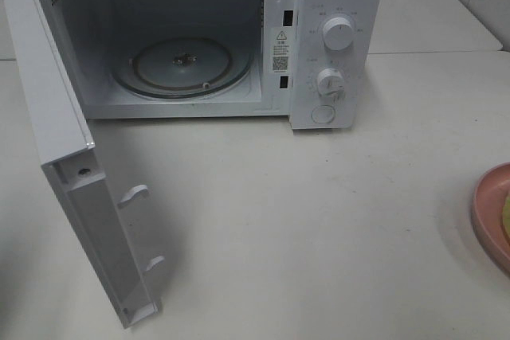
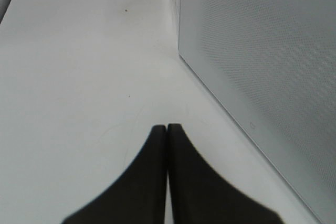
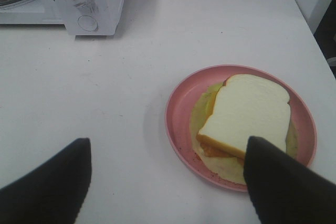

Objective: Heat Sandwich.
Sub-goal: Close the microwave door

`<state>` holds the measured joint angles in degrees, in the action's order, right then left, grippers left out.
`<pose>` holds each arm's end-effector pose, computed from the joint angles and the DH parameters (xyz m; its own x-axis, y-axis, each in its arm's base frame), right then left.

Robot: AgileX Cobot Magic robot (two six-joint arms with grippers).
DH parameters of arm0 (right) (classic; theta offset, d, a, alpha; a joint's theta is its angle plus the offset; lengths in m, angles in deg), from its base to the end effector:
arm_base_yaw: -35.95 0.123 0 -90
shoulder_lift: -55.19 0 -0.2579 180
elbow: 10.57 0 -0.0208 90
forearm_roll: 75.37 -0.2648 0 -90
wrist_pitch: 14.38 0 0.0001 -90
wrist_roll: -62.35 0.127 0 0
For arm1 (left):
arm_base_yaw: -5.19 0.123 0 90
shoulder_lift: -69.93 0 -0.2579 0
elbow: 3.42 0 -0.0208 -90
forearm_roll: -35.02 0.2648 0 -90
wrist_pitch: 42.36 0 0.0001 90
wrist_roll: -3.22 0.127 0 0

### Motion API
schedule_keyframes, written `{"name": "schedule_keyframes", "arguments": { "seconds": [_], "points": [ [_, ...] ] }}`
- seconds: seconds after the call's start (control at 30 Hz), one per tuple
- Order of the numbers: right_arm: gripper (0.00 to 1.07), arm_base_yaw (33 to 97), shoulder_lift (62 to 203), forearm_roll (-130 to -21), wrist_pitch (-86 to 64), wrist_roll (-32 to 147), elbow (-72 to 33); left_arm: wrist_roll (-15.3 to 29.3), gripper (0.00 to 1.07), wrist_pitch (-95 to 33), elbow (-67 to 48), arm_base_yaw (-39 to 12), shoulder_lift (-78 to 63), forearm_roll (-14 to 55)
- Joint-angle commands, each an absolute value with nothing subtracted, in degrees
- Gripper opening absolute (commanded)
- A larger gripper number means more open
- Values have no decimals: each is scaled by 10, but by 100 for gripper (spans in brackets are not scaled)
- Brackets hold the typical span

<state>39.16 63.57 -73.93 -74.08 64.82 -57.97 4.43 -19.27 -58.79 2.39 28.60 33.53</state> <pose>0.0667 0.0010 0.2720 -0.4303 0.0063 -0.9027 -0.0233 0.9996 0.0181 0.1816 -0.0102 0.2199 -0.4963 0.0215 -0.8679 0.0563 0.9984 -0.0075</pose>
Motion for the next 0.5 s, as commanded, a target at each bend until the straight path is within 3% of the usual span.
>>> {"name": "schedule_keyframes", "arguments": {
  "seconds": [0.03, 0.5],
  "points": [
    [76, 387, 621, -740, -737, 641, -580, 42, 0, -312, -630, 26, 268, 339],
    [76, 387, 621, -740, -737, 641, -580, 42, 0, -587, -682, 26, 139, 350]
  ]
}}
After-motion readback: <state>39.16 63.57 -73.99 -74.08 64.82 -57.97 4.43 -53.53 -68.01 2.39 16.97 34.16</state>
